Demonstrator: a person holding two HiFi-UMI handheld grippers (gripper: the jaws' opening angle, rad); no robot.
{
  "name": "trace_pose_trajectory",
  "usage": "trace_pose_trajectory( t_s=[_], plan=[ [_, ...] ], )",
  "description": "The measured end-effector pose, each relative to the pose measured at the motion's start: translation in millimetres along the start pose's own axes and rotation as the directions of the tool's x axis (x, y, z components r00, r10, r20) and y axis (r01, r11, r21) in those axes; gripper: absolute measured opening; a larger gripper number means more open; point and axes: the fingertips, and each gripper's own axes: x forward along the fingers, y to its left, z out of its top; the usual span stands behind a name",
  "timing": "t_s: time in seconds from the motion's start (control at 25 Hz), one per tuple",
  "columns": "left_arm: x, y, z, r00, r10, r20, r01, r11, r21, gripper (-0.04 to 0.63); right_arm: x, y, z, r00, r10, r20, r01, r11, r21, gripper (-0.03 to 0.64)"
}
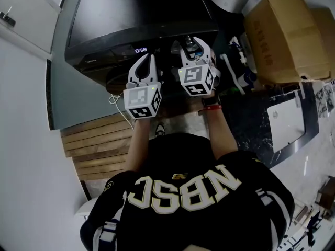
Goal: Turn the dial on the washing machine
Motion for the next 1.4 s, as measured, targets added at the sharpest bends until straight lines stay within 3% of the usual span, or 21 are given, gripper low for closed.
trace_pose_trajectory(
  t_s=[0.12, 0.2, 1.0, 1.28, 1.4],
  plan=[
    [2, -1, 2, 1.0, 0.002, 0.005, -0.002, 1.0, 0.0, 0.014, 0, -8, 1, 0.999, 0.023, 0.025, -0.026, 0.99, 0.137, 0.192],
    [2, -1, 2, 1.0, 0.002, 0.007, -0.002, 1.0, 0.001, 0.014, -1, -10, 1, 0.999, 0.03, 0.032, -0.035, 0.983, 0.179, 0.192],
    [6, -9, -4, 1.0, -0.004, -0.005, 0.004, 1.0, -0.012, 0.014, -1, -11, 1, 0.999, 0.027, 0.047, -0.037, 0.977, 0.212, 0.189],
    [8, -13, -3, 1.0, -0.008, -0.003, 0.008, 1.0, -0.011, 0.014, 0, -17, -4, 0.998, 0.022, 0.065, -0.042, 0.941, 0.335, 0.19],
    [7, -12, -4, 1.0, -0.006, -0.006, 0.006, 1.0, -0.007, 0.014, 1, -21, -8, 0.997, 0.023, 0.079, -0.054, 0.909, 0.414, 0.19]
  ],
)
